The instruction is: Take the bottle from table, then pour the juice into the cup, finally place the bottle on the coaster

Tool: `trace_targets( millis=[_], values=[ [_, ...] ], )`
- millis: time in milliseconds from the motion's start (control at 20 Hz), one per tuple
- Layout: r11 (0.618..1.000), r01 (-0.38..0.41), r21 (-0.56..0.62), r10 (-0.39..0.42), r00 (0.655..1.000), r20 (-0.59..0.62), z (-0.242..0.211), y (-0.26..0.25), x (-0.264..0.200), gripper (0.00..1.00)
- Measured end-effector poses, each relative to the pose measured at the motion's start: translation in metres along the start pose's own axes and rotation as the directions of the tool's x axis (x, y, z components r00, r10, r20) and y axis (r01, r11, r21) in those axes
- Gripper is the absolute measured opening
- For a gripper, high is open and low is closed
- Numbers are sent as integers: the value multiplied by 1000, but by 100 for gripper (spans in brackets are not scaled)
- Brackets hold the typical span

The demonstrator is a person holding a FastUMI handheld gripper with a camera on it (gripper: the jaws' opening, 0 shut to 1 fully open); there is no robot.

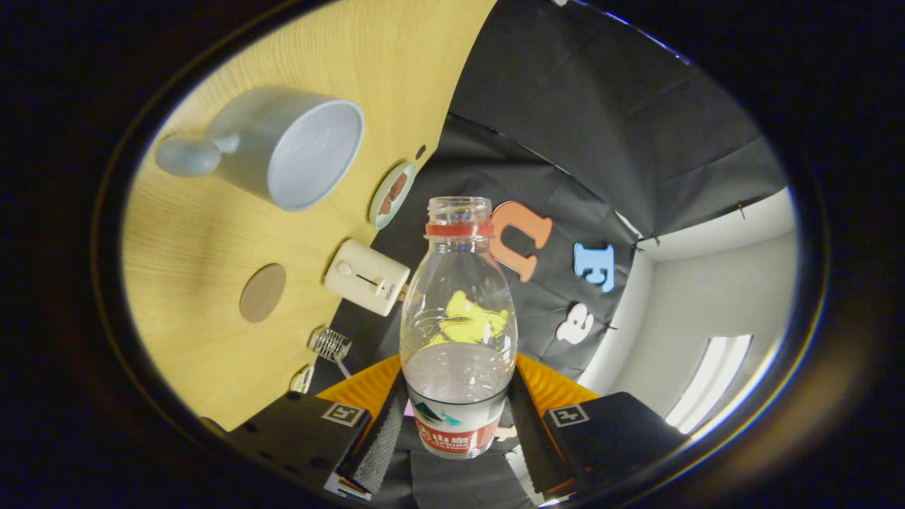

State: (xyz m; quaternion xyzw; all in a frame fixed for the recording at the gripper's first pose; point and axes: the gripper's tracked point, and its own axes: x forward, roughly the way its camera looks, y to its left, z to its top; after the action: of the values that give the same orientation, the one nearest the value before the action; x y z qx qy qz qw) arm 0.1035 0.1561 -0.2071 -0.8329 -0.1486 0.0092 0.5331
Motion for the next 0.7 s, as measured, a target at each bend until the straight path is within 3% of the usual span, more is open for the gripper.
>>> trace_targets(
  millis=[350,700],
  values=[
    [980,10,198,2,998,-61,-19,-1,13,80],
    [866,-56,497,92,995,-48,-16,9,4,80]
  ],
)
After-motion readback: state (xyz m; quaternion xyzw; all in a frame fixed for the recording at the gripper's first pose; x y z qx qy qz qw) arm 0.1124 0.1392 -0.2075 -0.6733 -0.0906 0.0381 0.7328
